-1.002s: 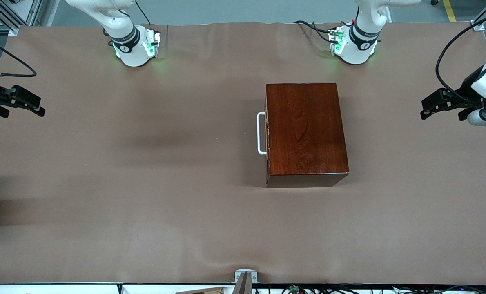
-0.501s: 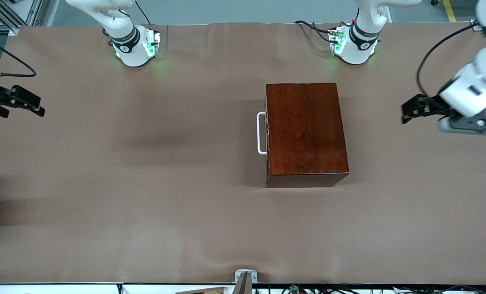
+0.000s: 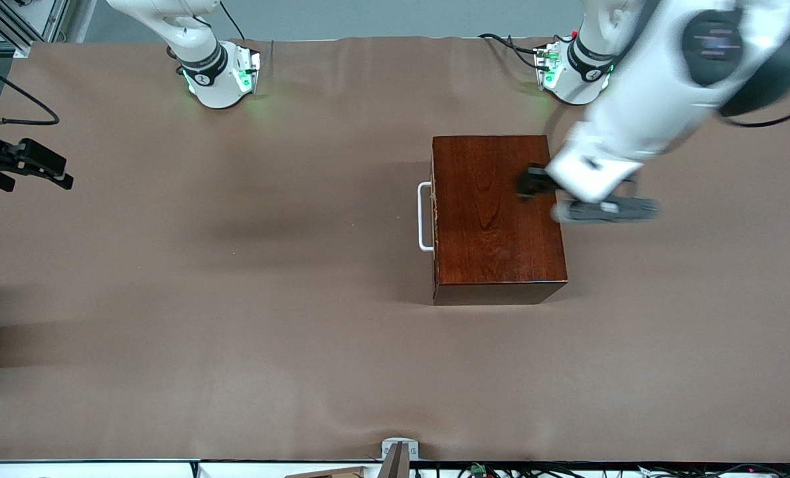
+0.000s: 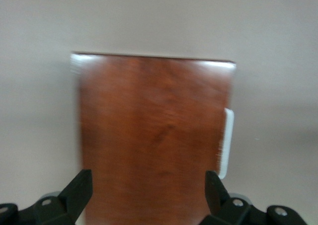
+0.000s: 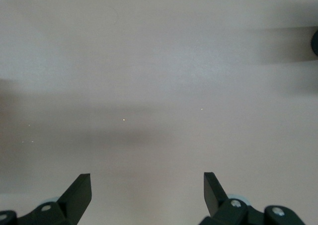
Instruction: Open drawer, take yellow block, close drawer
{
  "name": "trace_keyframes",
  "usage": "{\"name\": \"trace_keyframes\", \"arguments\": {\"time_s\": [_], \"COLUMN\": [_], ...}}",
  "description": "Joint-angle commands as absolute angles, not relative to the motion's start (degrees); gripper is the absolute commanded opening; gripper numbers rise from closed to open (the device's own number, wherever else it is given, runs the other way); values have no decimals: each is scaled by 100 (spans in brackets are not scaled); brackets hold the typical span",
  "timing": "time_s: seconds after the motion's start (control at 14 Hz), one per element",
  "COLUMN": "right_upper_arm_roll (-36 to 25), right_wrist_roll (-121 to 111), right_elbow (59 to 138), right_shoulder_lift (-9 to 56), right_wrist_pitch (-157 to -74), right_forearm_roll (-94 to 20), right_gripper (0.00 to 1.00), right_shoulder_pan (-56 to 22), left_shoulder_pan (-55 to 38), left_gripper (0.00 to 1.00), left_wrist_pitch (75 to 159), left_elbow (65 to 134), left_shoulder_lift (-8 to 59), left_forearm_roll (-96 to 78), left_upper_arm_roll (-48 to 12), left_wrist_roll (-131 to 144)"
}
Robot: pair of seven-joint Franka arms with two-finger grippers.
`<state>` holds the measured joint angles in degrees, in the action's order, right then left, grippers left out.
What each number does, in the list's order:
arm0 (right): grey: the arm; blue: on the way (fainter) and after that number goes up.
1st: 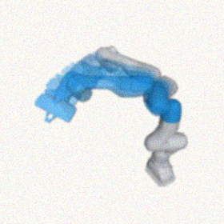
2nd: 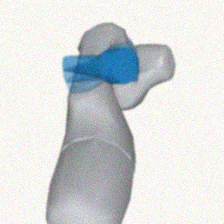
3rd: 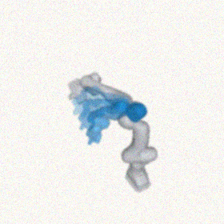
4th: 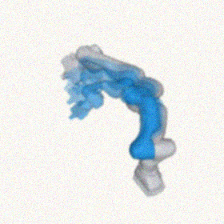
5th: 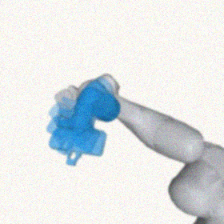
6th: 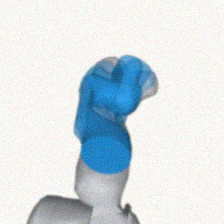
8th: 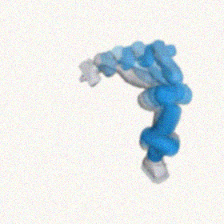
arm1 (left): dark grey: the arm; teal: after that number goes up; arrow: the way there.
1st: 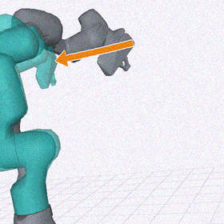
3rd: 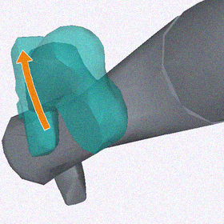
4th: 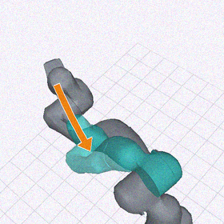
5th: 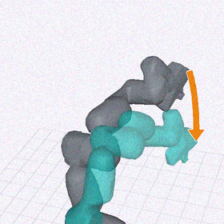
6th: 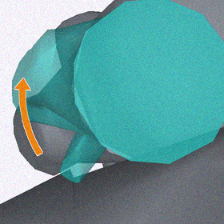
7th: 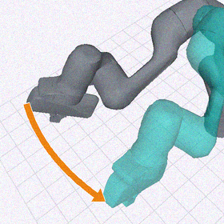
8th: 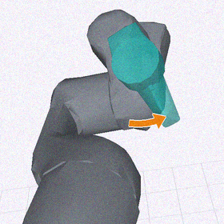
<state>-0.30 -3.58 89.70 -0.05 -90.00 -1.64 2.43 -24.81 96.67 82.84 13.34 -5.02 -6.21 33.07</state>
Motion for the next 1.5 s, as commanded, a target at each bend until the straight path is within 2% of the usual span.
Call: {"name": "trace_keyframes", "arguments": {"time_s": [0.0,0.14,0.43,1.0,1.43], "right_upper_arm_roll": [44,44,44,44,44], "right_wrist_roll": [-343,-343,-343,-343,-343], "right_elbow": [8886,8886,8886,8886,8886], "right_shoulder_lift": [9,9,9,9,9], "right_wrist_pitch": [-8938,-8938,-8938,-8939,-8947], "right_forearm_roll": [-202,-193,-202,-193,-193], "right_gripper": [100,100,100,100,100], "right_shoulder_pan": [325,334,343,351,352], "left_shoulder_pan": [-3267,-3873,-4684,-4746,-4676], "left_gripper": [100,100,100,100,100], "left_wrist_pitch": [9799,10167,10195,10722,10942], "left_elbow": [7744,7569,7321,7383,7549], "left_shoulder_lift": [1879,2231,2829,3594,3656], "left_forearm_roll": [-238,-115,773,1028,1081], "left_upper_arm_roll": [-571,-510,-483,-527,-519], "left_wrist_roll": [4153,4857,5770,5874,4712]}}
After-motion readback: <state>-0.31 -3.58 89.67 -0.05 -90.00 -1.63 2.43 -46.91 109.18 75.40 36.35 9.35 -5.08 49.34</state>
